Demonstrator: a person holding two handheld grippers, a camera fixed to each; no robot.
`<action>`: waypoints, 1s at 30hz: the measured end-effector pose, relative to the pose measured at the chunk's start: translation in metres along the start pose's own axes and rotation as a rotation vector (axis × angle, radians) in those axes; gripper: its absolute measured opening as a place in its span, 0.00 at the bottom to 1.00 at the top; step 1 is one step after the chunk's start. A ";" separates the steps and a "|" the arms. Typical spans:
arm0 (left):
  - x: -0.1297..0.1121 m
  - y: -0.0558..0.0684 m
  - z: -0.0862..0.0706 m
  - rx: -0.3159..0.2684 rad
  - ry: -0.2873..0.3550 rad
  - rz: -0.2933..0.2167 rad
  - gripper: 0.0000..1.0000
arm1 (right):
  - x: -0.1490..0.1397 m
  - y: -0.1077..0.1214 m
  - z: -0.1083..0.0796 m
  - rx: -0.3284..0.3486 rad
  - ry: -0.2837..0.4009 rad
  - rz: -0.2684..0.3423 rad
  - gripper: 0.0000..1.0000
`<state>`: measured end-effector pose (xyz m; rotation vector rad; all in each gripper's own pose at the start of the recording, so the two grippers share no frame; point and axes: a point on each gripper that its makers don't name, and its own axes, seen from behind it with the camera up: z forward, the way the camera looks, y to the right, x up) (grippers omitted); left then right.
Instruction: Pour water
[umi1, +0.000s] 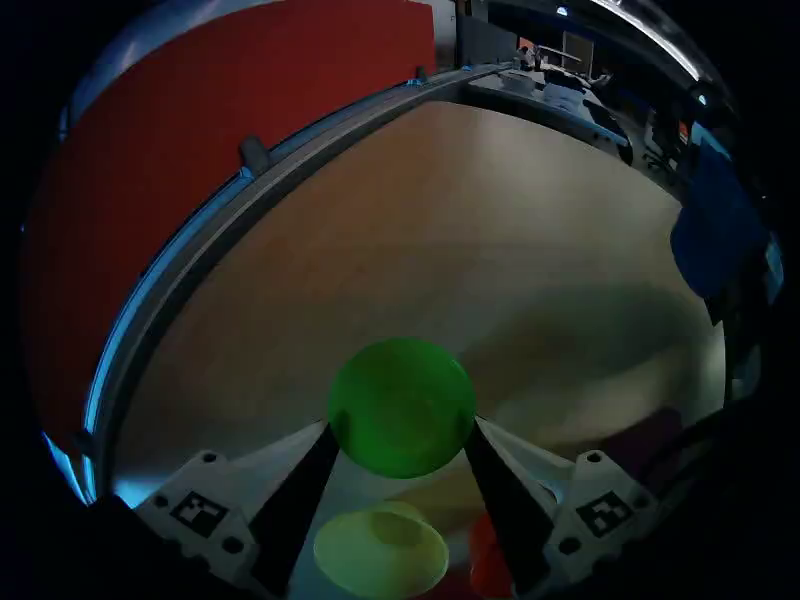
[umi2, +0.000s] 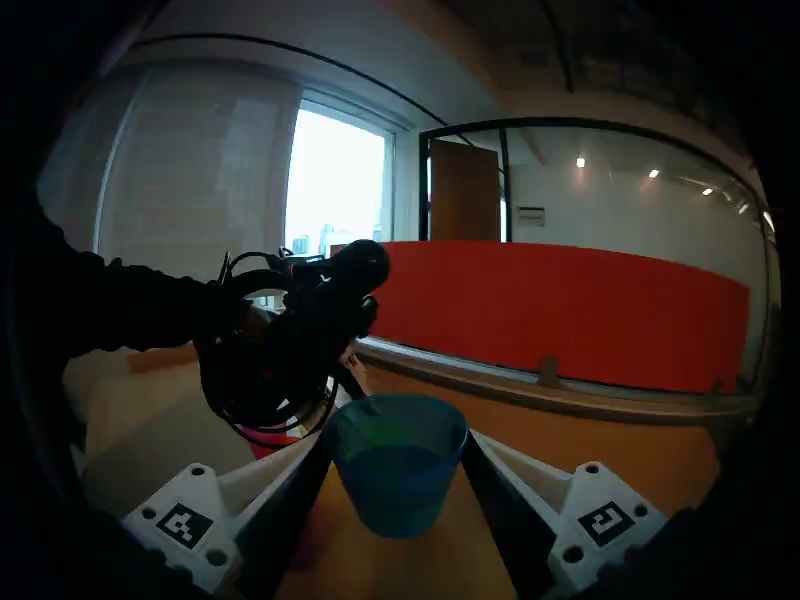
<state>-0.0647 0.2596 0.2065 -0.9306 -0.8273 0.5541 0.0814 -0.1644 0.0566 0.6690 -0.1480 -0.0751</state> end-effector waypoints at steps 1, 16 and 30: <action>0.000 0.000 0.000 0.000 0.002 -0.001 0.84 | 0.000 0.000 0.000 -0.002 0.001 0.001 0.91; 0.008 -0.005 -0.011 0.024 0.071 -0.014 0.84 | 0.002 0.005 -0.005 -0.027 0.015 0.015 0.91; 0.024 -0.011 -0.042 0.060 0.203 -0.048 0.84 | 0.008 0.005 -0.010 -0.039 0.023 0.016 0.91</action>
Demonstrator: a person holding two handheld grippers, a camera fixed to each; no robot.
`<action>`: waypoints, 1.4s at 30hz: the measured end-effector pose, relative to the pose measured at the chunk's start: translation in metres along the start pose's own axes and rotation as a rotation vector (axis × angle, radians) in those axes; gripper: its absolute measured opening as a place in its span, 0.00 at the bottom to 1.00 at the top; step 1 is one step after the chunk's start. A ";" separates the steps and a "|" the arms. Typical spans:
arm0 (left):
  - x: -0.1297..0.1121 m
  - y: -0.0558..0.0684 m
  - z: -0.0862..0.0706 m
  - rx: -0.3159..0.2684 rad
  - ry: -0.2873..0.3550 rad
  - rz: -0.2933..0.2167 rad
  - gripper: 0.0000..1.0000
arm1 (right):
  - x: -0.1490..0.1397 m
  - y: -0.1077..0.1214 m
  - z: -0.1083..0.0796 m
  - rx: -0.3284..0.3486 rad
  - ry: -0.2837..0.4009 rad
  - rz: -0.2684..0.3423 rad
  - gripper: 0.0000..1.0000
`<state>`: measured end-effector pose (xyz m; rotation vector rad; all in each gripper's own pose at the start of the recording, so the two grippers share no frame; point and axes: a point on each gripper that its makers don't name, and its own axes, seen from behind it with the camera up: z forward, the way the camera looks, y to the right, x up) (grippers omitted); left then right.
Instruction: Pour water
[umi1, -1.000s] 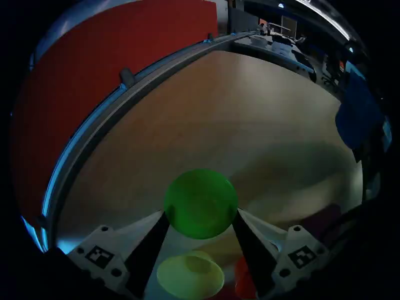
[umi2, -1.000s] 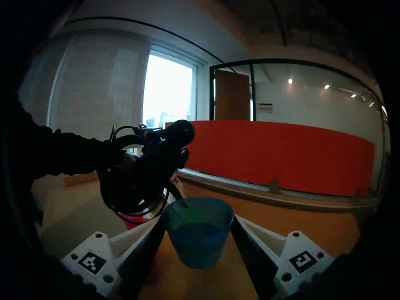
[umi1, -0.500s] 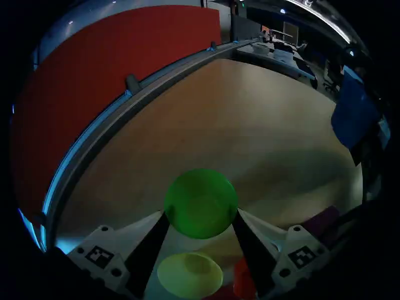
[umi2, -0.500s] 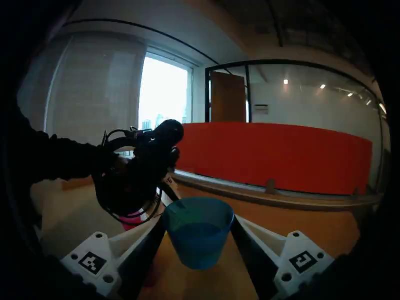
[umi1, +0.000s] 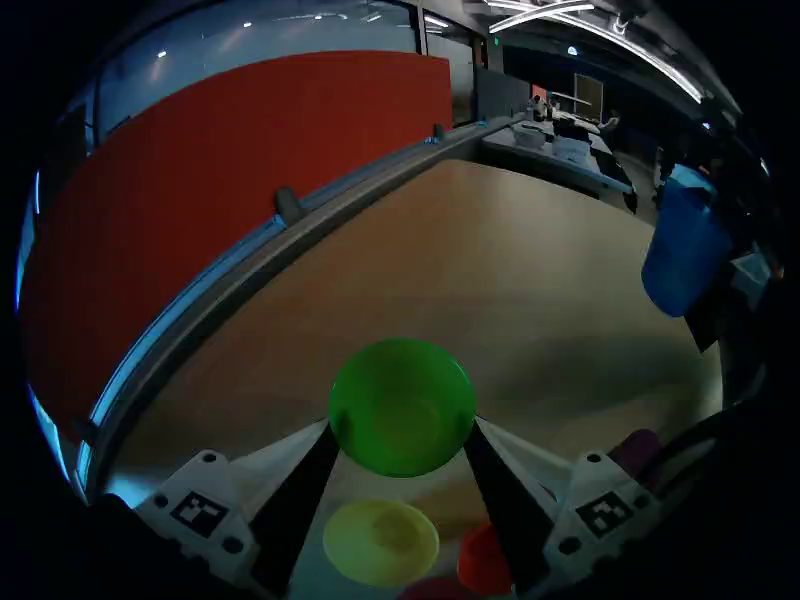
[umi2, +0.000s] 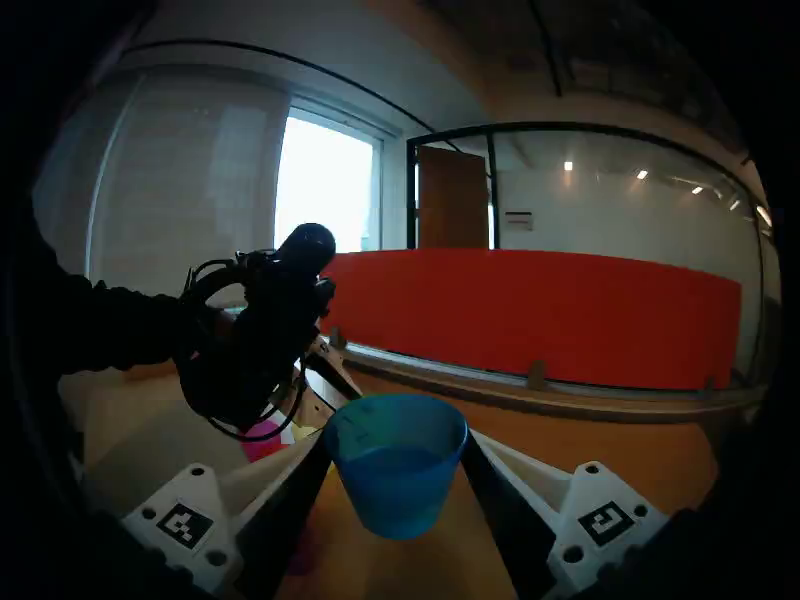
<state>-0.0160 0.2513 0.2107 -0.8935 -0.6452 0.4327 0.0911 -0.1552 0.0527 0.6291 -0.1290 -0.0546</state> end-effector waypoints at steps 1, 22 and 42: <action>0.002 0.000 -0.002 0.004 0.011 0.000 0.84 | 0.000 0.000 -0.001 -0.001 0.000 0.000 0.91; 0.030 0.008 -0.048 0.043 0.226 -0.036 0.84 | 0.010 -0.006 -0.008 -0.005 0.009 -0.008 0.91; 0.058 0.011 -0.095 0.046 0.493 -0.105 0.84 | 0.016 -0.015 -0.004 0.009 0.016 -0.020 0.91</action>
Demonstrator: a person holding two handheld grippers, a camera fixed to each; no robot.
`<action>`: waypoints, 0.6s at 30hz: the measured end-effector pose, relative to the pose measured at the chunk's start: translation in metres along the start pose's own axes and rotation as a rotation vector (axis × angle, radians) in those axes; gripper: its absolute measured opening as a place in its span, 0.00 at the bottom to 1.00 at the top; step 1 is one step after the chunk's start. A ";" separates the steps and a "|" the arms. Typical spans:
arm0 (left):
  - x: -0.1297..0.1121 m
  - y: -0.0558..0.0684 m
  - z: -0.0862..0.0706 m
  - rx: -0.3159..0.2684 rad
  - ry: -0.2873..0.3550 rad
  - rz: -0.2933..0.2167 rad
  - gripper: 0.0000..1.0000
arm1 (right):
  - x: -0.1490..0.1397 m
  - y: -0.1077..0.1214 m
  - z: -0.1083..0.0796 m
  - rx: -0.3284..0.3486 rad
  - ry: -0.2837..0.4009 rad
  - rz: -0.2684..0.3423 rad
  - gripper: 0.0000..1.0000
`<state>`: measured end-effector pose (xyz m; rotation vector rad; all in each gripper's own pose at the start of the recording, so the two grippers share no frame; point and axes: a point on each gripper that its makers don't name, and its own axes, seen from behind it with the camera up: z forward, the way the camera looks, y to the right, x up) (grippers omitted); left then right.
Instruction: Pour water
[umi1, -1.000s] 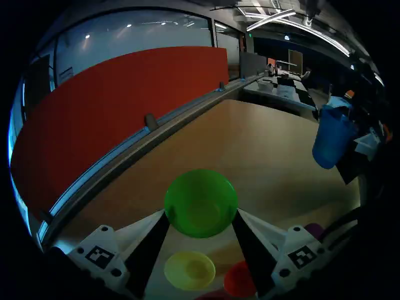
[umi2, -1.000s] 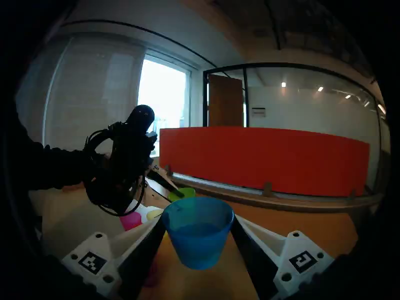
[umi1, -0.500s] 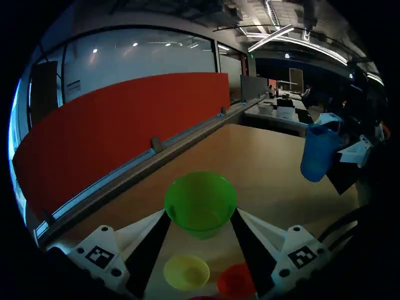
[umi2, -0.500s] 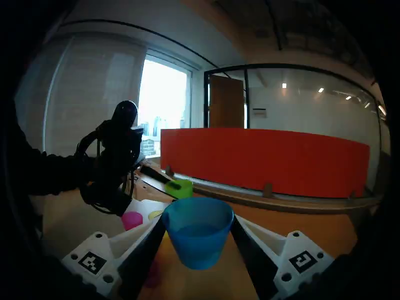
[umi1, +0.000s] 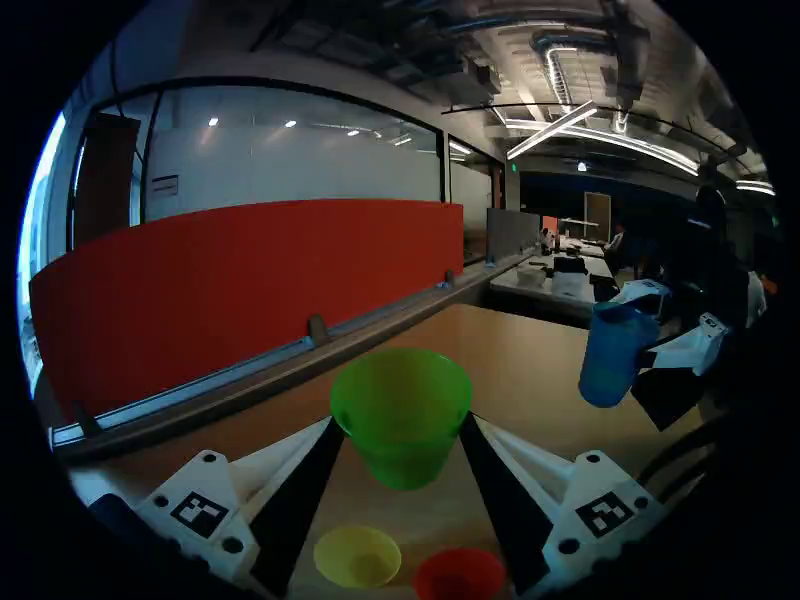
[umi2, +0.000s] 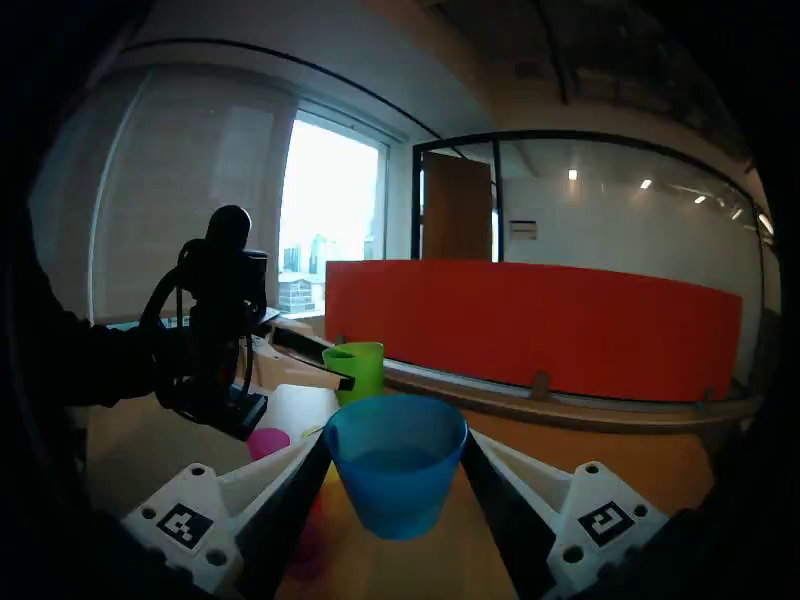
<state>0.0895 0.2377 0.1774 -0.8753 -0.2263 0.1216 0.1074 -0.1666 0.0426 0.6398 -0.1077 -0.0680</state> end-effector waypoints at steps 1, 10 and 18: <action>0.002 0.000 -0.002 0.001 0.009 -0.002 0.84 | 0.000 -0.001 0.000 0.001 0.001 0.000 0.91; 0.015 0.005 -0.022 0.011 0.083 -0.008 0.84 | 0.005 -0.008 0.003 0.015 0.007 -0.005 0.91; 0.026 0.007 -0.036 0.021 0.144 -0.038 0.84 | 0.008 -0.014 0.003 0.024 0.012 -0.010 0.91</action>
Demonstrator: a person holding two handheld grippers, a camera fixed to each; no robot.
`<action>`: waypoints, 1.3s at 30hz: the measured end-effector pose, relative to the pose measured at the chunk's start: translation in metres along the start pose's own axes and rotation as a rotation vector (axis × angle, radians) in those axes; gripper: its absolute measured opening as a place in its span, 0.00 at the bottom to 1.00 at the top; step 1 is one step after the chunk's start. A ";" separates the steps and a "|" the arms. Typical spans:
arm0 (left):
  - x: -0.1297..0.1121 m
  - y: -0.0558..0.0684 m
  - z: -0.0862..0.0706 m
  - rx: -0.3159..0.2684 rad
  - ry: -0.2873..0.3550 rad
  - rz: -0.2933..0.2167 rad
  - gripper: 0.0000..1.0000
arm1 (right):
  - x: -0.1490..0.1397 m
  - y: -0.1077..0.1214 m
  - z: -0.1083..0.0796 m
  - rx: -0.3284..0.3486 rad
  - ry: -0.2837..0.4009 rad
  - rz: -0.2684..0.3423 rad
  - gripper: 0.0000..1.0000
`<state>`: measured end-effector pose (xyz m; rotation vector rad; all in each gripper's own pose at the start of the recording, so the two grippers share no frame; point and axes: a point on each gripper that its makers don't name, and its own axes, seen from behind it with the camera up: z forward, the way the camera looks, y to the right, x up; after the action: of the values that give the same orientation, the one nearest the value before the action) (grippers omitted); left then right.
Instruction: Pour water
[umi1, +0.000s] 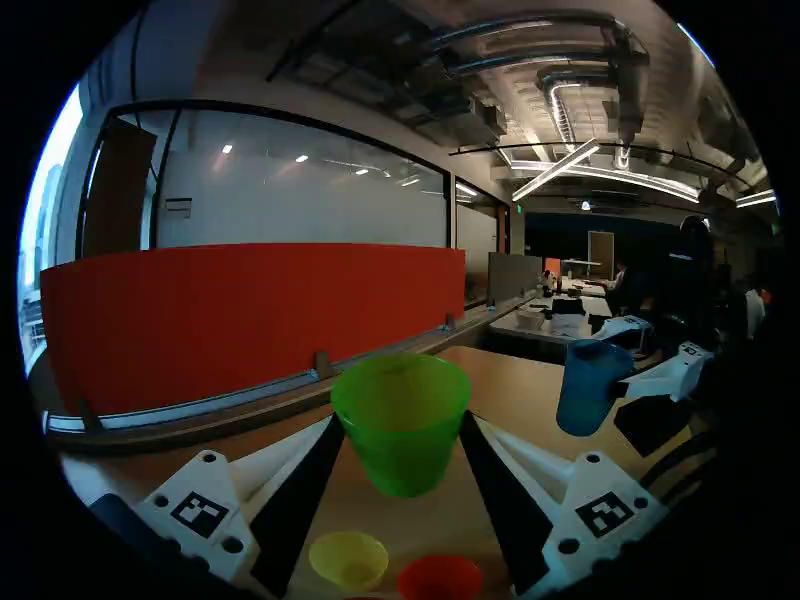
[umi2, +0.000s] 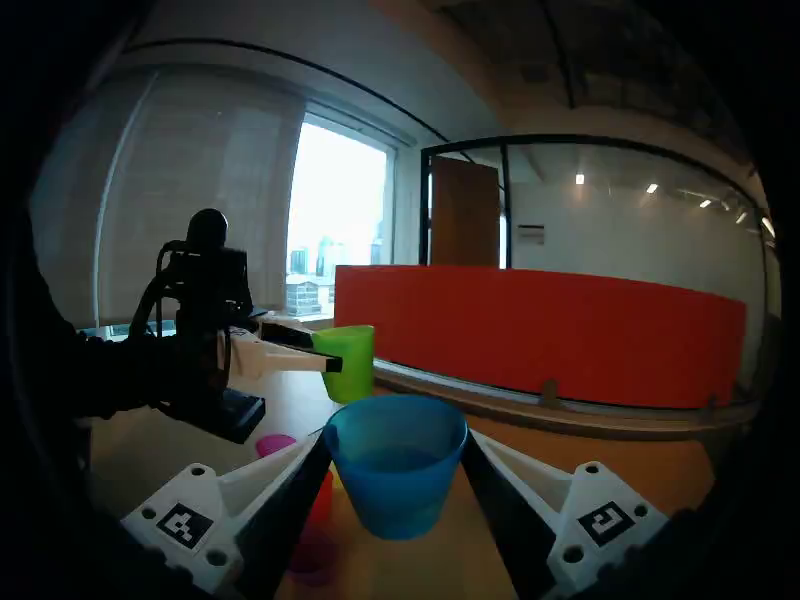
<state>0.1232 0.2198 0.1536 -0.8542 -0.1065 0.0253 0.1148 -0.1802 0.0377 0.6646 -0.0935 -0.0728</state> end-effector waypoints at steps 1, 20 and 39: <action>0.001 0.001 -0.001 0.000 0.006 -0.002 0.84 | 0.000 -0.001 0.000 0.001 0.001 0.000 0.91; 0.010 0.018 -0.019 -0.006 0.069 -0.017 0.84 | 0.004 -0.009 0.000 0.016 0.003 -0.006 0.91; 0.006 0.021 -0.039 0.011 0.085 0.001 0.83 | 0.008 -0.023 0.005 0.039 0.002 -0.011 0.91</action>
<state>0.1334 0.2051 0.1128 -0.8434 -0.0259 -0.0094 0.1211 -0.2021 0.0272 0.7046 -0.0895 -0.0809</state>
